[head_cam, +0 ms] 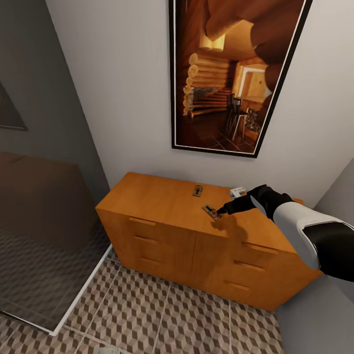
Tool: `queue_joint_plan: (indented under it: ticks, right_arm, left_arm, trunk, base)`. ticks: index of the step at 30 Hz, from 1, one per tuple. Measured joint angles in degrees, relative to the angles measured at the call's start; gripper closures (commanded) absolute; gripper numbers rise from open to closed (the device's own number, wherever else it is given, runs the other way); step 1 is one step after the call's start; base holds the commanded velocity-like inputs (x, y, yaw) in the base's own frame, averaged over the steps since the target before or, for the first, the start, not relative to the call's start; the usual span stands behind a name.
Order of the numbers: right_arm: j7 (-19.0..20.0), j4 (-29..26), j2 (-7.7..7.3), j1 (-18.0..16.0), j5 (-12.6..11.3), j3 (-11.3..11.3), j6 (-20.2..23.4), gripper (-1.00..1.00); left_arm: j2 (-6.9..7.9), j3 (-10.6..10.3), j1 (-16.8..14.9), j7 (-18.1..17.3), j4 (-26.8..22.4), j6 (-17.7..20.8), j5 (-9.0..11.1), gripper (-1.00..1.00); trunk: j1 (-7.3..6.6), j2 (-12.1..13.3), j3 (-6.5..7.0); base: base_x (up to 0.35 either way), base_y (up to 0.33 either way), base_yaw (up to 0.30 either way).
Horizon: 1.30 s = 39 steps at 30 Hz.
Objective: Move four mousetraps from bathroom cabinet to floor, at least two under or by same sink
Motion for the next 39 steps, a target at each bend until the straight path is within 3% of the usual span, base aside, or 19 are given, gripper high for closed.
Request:
queue_joint_plan:
  ticks: [39]
  right_arm:
    - [0.00, 0.52, 0.09, 0.02, -0.01, 0.01, 0.00, -1.00]
  left_arm:
    - [0.02, 0.00, 0.00, 0.00, 0.00, -0.01, 0.01, -1.00]
  trunk:
    - [0.00, 0.00, 0.00]
  base:
    - [0.017, 0.000, 0.000]
